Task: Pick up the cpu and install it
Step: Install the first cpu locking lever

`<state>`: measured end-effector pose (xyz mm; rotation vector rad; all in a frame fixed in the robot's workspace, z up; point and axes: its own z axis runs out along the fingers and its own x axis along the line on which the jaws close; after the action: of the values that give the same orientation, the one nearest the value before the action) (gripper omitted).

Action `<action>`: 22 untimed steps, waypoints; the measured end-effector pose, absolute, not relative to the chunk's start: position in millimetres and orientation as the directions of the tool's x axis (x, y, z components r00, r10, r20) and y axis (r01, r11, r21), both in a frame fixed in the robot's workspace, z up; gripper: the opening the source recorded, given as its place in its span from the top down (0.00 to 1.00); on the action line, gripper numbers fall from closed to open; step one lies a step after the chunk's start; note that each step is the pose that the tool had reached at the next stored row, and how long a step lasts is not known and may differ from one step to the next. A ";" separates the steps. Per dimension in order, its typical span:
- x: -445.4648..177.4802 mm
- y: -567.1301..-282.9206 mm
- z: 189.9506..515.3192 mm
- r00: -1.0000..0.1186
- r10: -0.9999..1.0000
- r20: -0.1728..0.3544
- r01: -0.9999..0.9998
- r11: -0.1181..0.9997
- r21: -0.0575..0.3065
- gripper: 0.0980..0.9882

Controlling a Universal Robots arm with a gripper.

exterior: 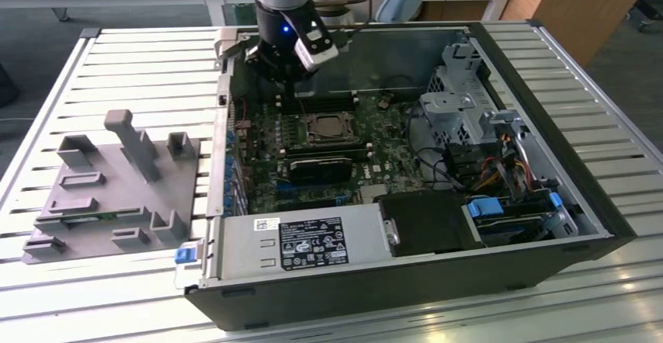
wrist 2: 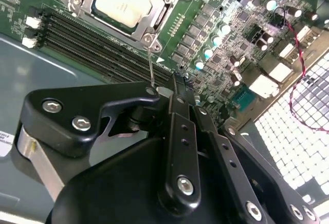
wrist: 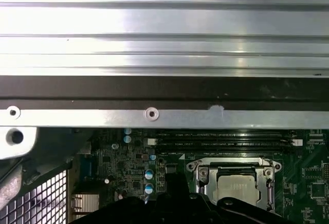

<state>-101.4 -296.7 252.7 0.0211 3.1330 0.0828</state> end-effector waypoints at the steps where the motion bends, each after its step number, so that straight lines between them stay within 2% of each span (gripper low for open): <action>1: -101.4 -296.0 252.9 -1.000 0.014 -0.007 0.013 0.999 0.053 0.99; 19: -66.6 -295.8 252.0 -1.000 0.014 -0.006 0.013 0.998 0.062 0.99; 22: -66.5 -296.3 251.2 -1.000 0.014 -0.006 0.013 0.995 0.104 0.99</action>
<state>-66.5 -296.3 251.2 0.0214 3.1308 0.1627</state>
